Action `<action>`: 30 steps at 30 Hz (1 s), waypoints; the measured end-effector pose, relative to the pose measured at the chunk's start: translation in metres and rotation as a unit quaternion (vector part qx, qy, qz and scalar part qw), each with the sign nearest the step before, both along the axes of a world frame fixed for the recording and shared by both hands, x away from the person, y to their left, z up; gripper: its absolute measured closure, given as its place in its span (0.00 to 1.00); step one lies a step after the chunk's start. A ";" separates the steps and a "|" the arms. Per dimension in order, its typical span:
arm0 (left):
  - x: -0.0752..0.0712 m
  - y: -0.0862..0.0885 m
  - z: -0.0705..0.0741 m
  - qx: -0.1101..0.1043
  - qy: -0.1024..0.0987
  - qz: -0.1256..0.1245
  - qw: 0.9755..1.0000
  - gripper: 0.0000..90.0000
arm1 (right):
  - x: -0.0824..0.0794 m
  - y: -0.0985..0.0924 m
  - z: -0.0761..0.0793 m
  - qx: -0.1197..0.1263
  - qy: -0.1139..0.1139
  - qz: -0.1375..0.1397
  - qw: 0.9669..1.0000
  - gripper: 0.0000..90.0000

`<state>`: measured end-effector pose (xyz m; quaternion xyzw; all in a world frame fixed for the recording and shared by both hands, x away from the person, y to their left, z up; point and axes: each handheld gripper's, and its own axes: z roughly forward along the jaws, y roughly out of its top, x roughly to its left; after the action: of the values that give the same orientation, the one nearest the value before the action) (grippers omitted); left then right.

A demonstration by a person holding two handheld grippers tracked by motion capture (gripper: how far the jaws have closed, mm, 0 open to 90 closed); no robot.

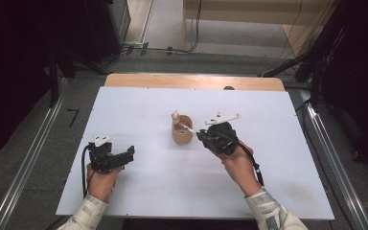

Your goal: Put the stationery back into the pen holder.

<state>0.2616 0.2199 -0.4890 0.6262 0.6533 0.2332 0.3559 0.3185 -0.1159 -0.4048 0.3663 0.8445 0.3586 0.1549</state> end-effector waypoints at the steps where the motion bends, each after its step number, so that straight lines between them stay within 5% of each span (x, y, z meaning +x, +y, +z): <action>1: 0.000 0.000 0.000 0.000 0.000 0.000 1.000 0.10 | 0.001 0.001 0.000 0.002 0.002 -0.001 1.000 0.87; 30: 0.000 0.000 0.001 0.001 -0.001 -0.004 1.000 0.10 | 0.014 0.027 0.007 -0.021 0.016 0.002 1.000 0.87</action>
<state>0.2617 0.2198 -0.4880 0.6287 0.6504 0.2329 0.3571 0.3320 -0.0893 -0.3976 0.3666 0.8552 0.3353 0.1480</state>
